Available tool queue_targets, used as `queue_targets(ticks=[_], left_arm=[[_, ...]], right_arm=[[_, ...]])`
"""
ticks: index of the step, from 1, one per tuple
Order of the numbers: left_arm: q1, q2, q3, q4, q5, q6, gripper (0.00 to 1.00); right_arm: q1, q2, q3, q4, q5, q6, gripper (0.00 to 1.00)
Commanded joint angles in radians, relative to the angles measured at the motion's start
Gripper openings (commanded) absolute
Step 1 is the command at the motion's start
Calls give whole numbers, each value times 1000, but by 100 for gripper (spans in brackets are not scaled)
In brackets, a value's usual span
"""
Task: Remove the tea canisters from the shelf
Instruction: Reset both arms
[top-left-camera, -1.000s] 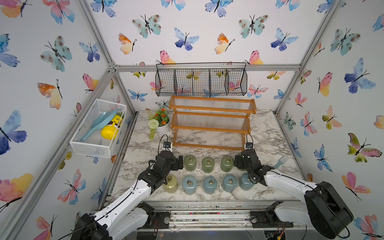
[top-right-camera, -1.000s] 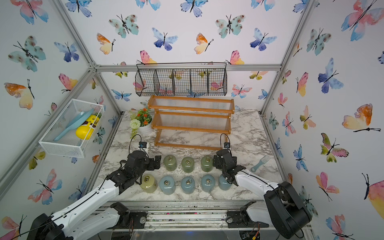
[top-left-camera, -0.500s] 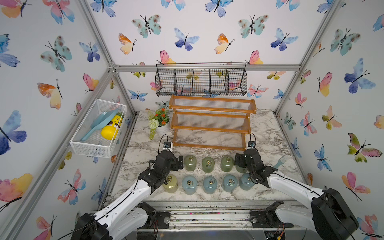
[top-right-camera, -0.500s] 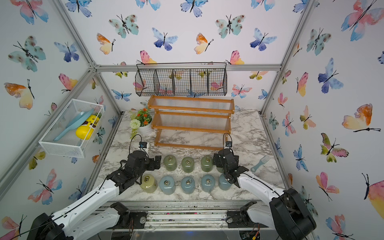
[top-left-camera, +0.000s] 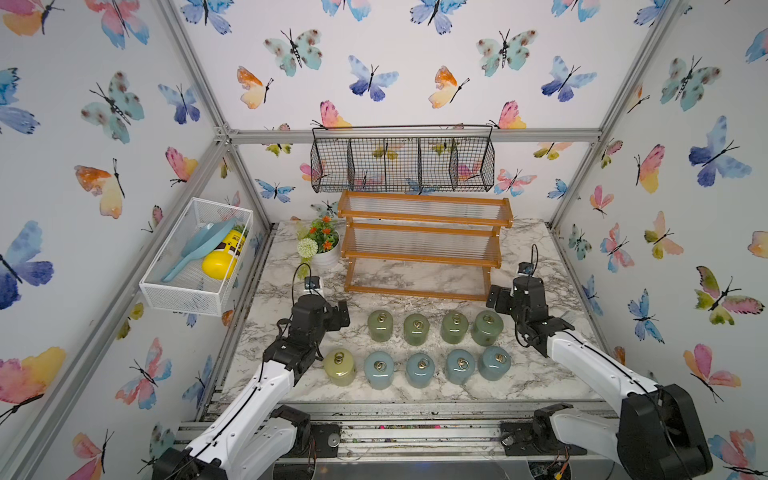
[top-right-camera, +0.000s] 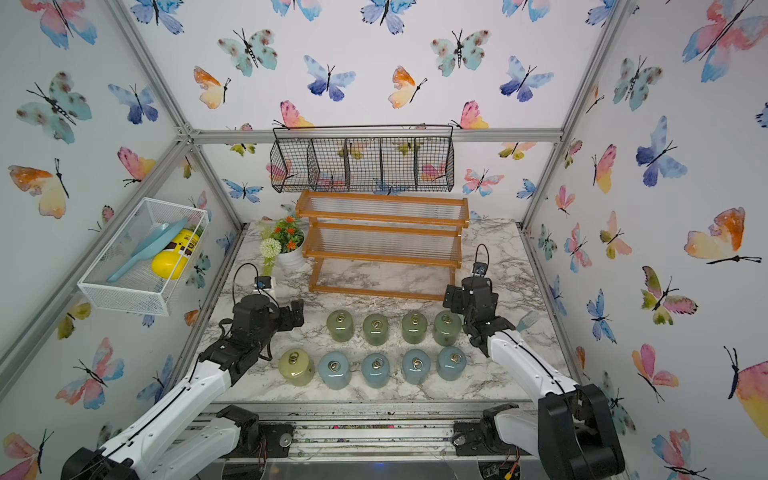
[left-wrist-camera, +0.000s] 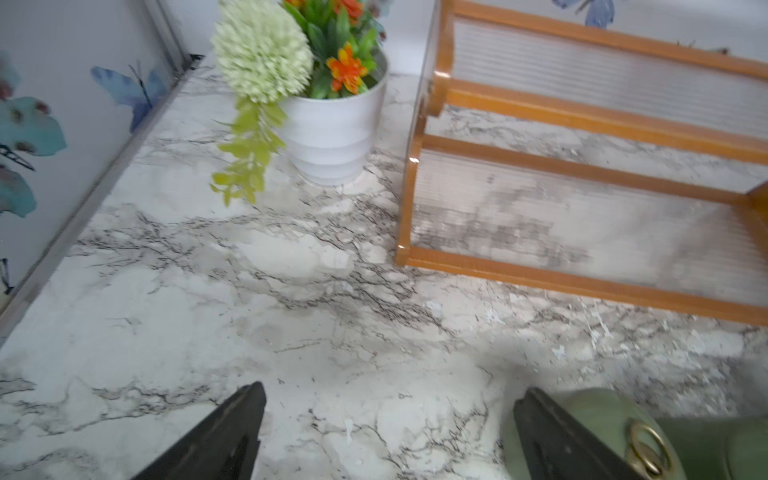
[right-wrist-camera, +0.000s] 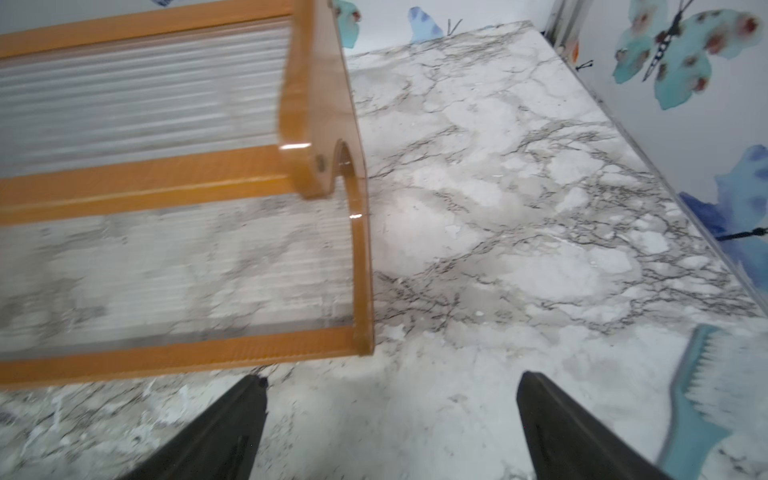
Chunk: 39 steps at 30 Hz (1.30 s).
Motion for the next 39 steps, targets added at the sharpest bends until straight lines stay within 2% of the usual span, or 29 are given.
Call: queue_targets(ticks=[1, 3, 5, 9, 14, 18, 20, 21, 24, 26, 28, 31, 35, 39], left_arm=[[96, -2, -28, 113, 33, 42, 98], [156, 28, -55, 193, 20, 62, 98], [214, 67, -83, 274, 64, 97, 98], [319, 172, -126, 428, 143, 81, 98], [333, 292, -151, 593, 134, 137, 98], [339, 375, -197, 767, 142, 132, 98], [341, 424, -207, 853, 128, 127, 99], [341, 437, -187, 835, 131, 132, 98], [343, 511, -158, 866, 202, 157, 98], [332, 547, -113, 817, 258, 200, 98], [310, 567, -82, 776, 254, 222, 98], [309, 553, -109, 814, 254, 223, 99], [302, 520, -174, 900, 251, 231, 98], [295, 516, -182, 911, 243, 234, 98]], right_arm=[[-135, 68, 24, 61, -199, -94, 99], [-194, 132, 26, 122, -287, -164, 99], [-216, 186, 19, 188, -360, -232, 100], [-226, 256, -35, 354, -450, -270, 100], [-233, 241, -250, 811, -402, -232, 99], [-243, 260, -279, 901, -382, -246, 100], [-244, 296, -318, 1006, -367, -241, 100], [-244, 318, -338, 1080, -388, -245, 100], [-244, 336, -352, 1090, -398, -261, 100], [-244, 363, -385, 1190, -398, -258, 100], [-244, 372, -392, 1223, -395, -254, 100], [-244, 345, -366, 1122, -393, -261, 100], [-244, 357, -371, 1154, -400, -262, 100], [-244, 354, -369, 1143, -401, -265, 100]])
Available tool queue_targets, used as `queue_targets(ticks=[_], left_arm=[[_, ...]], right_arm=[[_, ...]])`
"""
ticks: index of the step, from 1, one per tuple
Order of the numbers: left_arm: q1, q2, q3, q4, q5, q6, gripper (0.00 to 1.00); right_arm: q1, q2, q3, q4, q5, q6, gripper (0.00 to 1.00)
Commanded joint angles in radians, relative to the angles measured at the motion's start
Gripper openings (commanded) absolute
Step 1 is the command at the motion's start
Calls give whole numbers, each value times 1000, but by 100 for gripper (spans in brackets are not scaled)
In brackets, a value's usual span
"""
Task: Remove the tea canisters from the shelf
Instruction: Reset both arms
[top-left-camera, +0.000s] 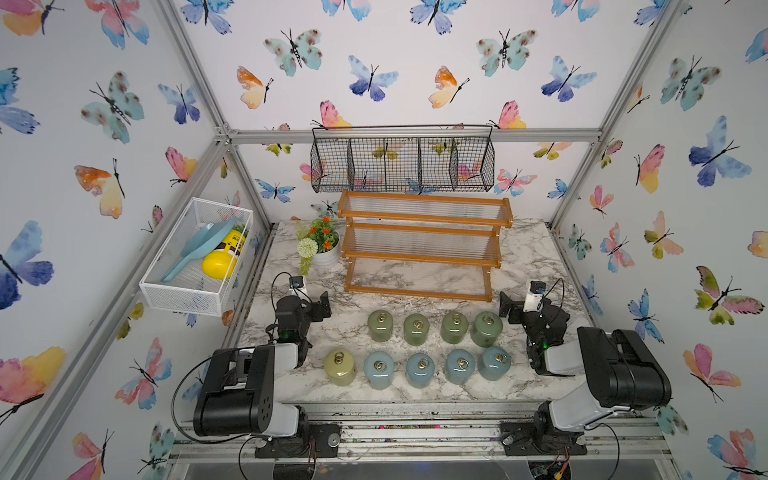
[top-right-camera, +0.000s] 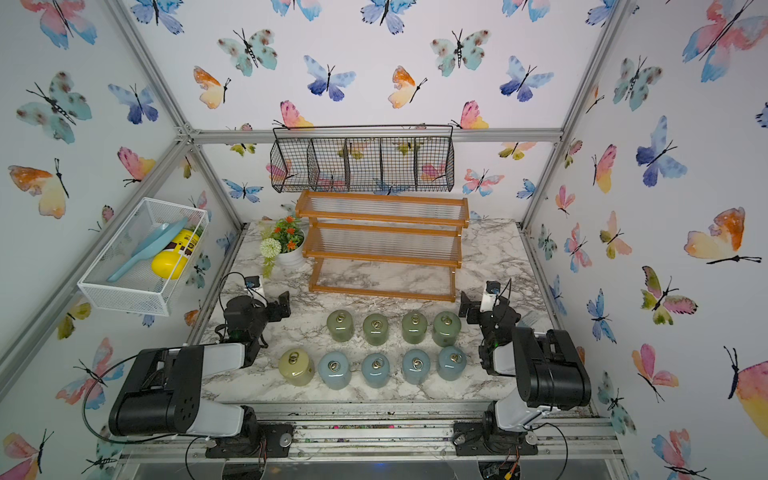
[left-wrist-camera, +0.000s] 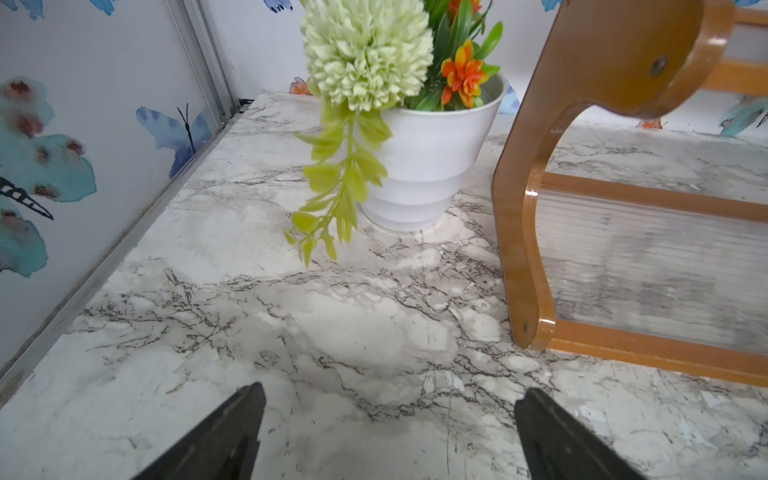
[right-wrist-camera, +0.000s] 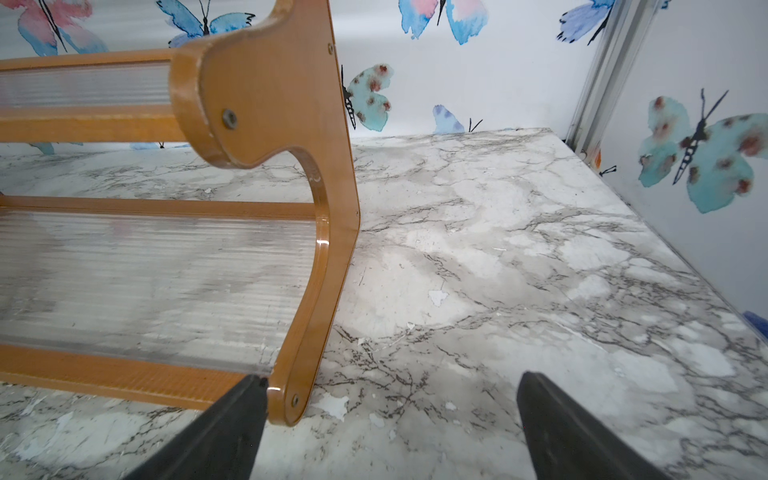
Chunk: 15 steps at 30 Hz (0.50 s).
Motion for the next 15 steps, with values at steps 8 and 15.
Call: queue_targets(ticks=[8, 15], left_arm=[[-12, -41, -78, 179, 3, 24, 99], [-15, 0, -149, 366, 18, 25, 98]], right_arm=[[-3, -3, 12, 27, -14, -11, 100], [-2, 6, 25, 8, -51, -29, 100]])
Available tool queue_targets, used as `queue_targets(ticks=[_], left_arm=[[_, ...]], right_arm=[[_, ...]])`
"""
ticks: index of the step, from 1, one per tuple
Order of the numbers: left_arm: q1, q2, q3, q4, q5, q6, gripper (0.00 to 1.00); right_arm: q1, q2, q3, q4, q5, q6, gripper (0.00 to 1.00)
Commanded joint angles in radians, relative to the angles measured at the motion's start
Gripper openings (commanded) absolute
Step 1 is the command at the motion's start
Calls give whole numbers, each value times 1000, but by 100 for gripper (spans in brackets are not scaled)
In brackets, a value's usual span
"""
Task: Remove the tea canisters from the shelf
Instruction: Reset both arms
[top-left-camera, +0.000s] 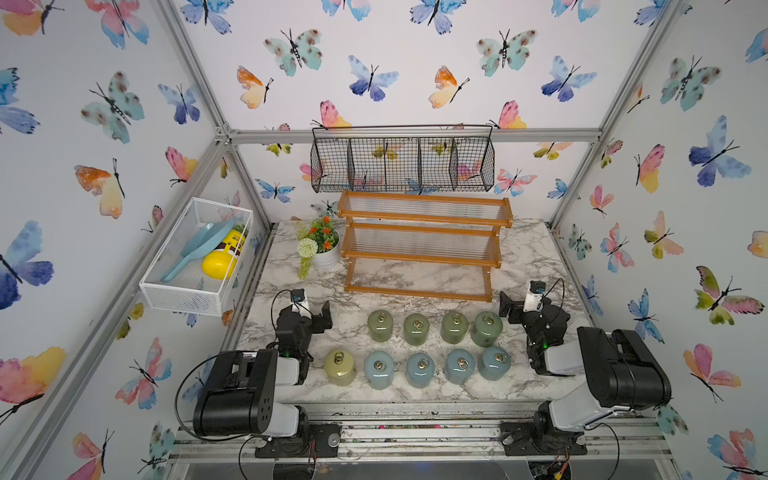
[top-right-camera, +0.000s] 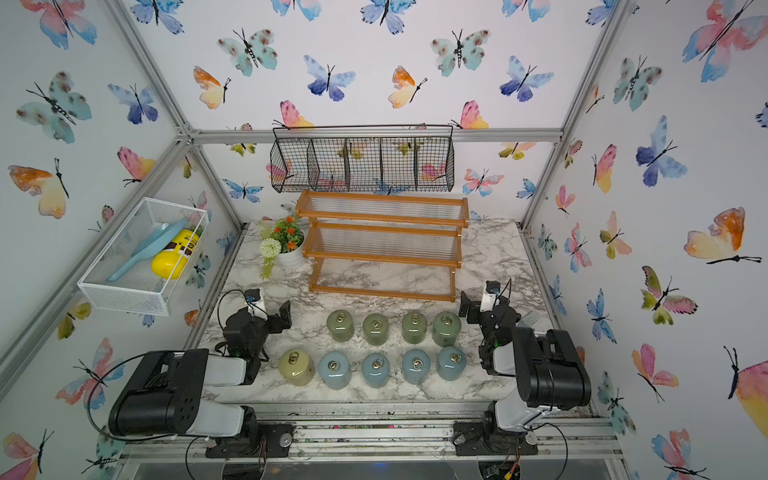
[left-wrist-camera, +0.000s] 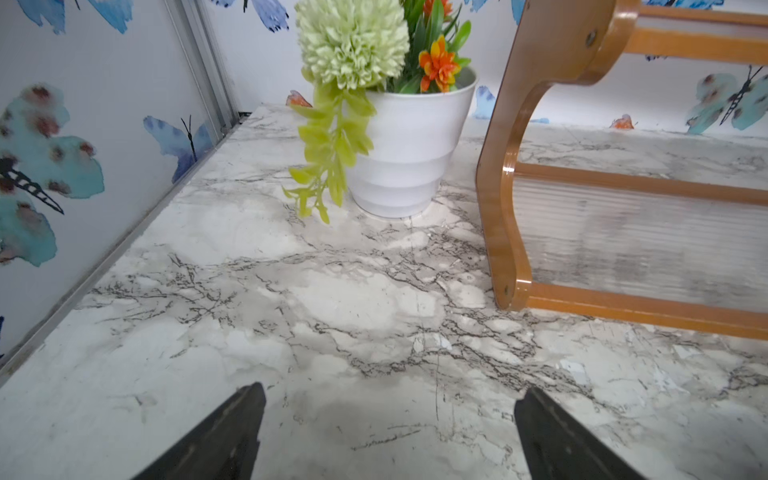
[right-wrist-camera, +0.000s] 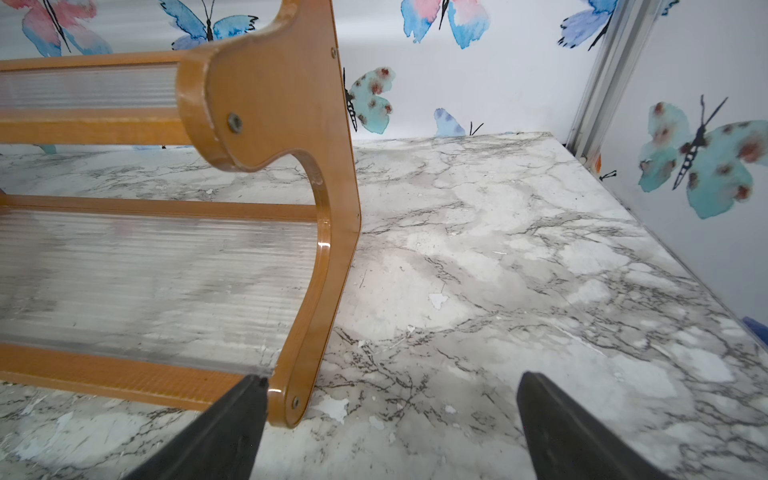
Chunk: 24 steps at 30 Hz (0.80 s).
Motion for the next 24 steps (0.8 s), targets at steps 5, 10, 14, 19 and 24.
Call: queue_targets(ticks=[5, 10, 14, 19, 24], left_arm=[[-4, -17, 24, 48, 13, 10, 98], [-3, -22, 22, 49, 13, 10, 98], [-3, -25, 24, 41, 13, 10, 98], [-4, -27, 23, 35, 12, 10, 98], [-4, -27, 26, 36, 12, 10, 98]], right_arm=[[-2, 3, 24, 1, -40, -19, 100], [-2, 2, 20, 6, -41, -20, 100], [-2, 2, 21, 7, -43, -19, 100], [-2, 3, 22, 7, -42, -21, 100], [-2, 3, 21, 8, -42, -21, 100]])
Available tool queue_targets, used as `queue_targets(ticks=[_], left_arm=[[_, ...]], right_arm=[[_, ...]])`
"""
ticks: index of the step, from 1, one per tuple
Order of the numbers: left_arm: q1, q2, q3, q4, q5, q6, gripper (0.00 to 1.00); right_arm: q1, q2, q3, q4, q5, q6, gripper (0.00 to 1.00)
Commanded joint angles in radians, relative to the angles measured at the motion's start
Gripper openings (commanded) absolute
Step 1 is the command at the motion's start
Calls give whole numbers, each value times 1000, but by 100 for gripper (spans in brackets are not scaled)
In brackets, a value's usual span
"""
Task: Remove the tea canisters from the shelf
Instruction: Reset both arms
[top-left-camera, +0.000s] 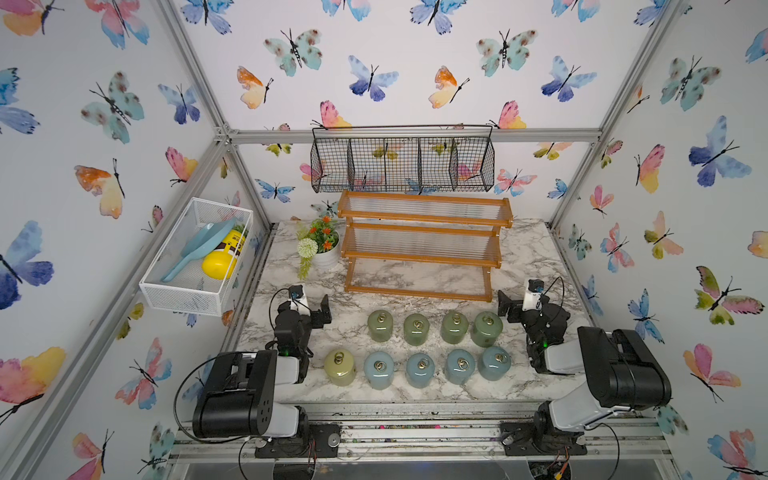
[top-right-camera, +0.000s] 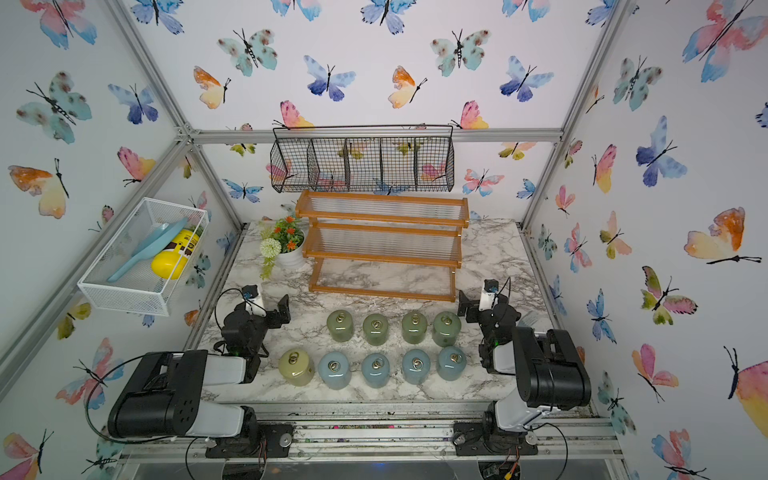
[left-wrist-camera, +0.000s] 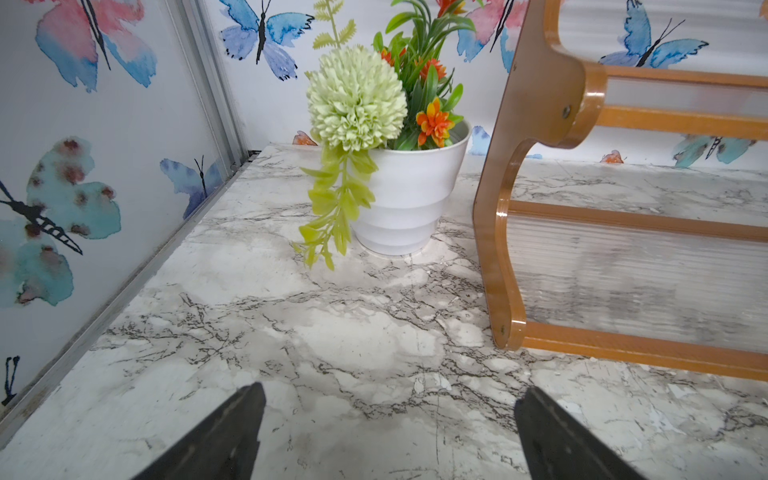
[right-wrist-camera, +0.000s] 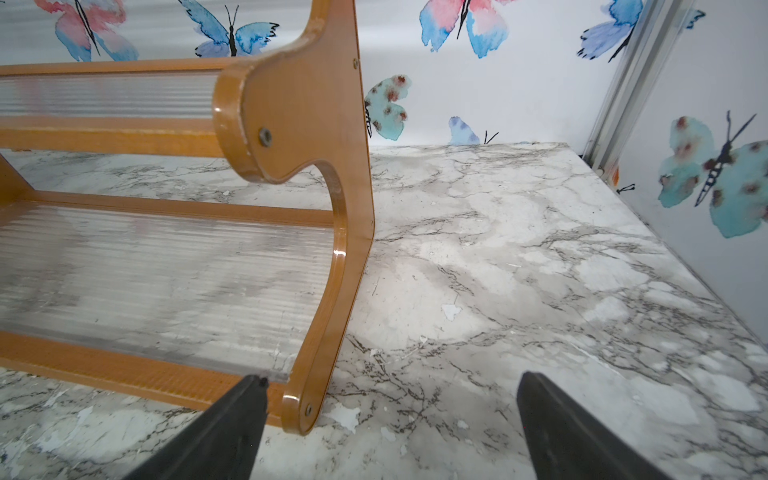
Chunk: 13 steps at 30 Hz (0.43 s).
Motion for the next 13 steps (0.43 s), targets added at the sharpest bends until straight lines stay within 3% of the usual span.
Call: queue_targets(ticks=[1, 13], left_arm=[[-3, -19, 11, -5, 12, 7, 98], [-3, -15, 15, -10, 11, 7, 98]], right_arm=[[-2, 3, 9, 7, -12, -11, 100], [-2, 2, 10, 7, -11, -10, 100]])
